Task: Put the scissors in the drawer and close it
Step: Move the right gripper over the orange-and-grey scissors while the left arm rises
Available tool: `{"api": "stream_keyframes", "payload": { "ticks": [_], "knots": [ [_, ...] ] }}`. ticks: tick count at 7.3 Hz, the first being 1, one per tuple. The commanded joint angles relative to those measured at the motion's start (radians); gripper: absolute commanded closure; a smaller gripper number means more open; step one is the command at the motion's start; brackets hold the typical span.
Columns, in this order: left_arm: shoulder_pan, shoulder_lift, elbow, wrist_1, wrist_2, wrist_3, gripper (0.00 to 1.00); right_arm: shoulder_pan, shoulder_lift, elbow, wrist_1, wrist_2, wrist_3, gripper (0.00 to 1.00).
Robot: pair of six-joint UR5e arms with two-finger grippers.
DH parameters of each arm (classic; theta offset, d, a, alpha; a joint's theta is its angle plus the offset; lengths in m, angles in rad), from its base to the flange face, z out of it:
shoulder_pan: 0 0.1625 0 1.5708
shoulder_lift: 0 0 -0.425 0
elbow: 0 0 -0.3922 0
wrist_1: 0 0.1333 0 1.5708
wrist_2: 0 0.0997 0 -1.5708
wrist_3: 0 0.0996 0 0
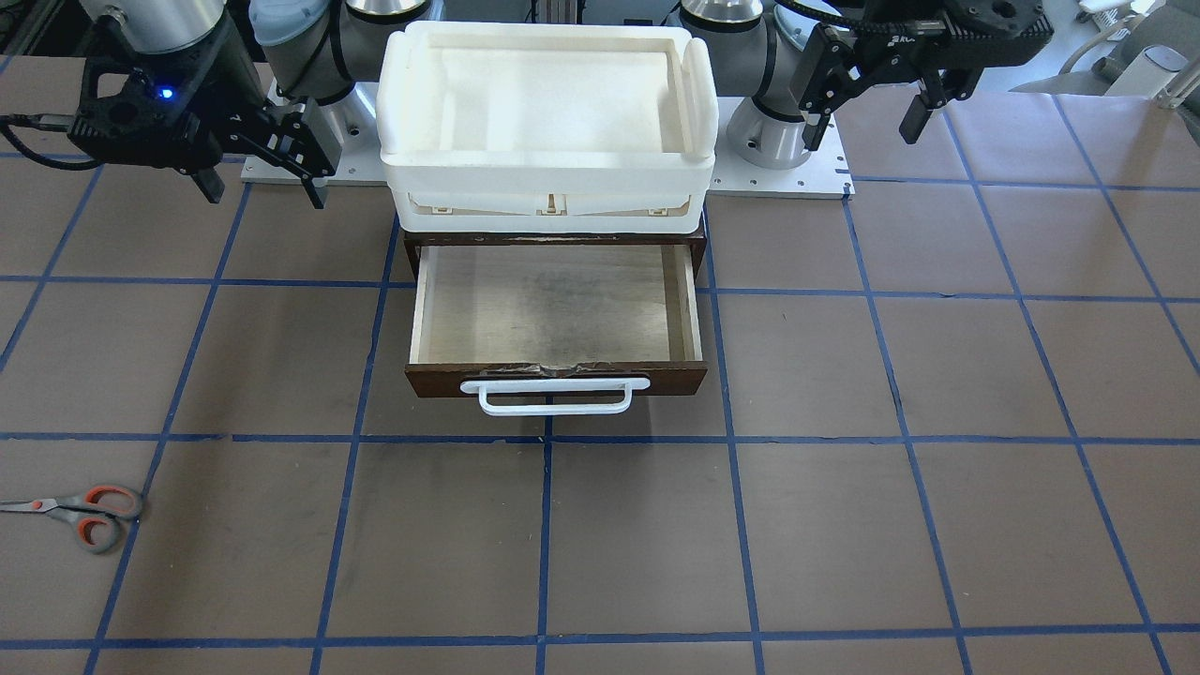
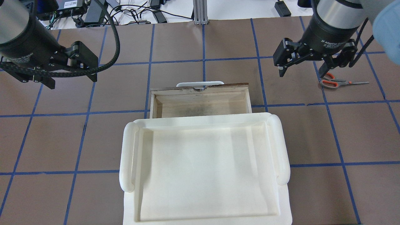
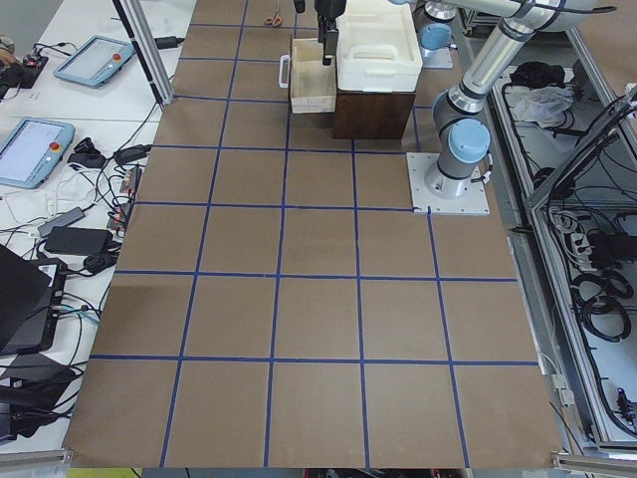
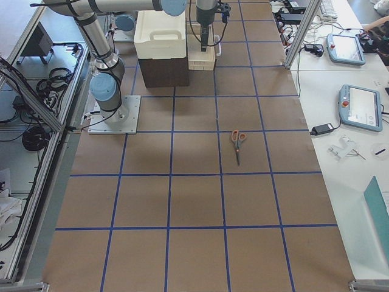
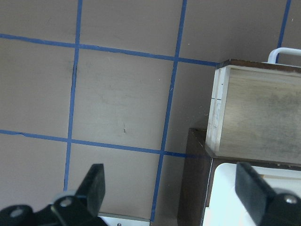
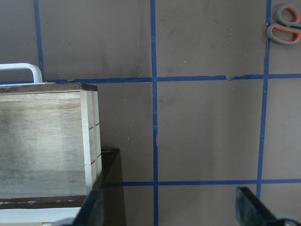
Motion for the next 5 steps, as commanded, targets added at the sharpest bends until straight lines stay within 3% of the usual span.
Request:
{"api": "stream_keyframes", "payload": {
  "ticks": [1, 5],
  "knots": [
    [0.0, 0.0, 0.0, 0.0, 0.0, 0.0, 0.0, -0.043, 0.038, 0.0, -0.023, -0.006, -0.2, 0.0],
    [-0.014, -0.031, 0.005, 0.044, -0.017, -0.001, 0.0, -0.193, 0.186, 0.0, -0.205, -0.018, -0.774, 0.0]
  ]
}}
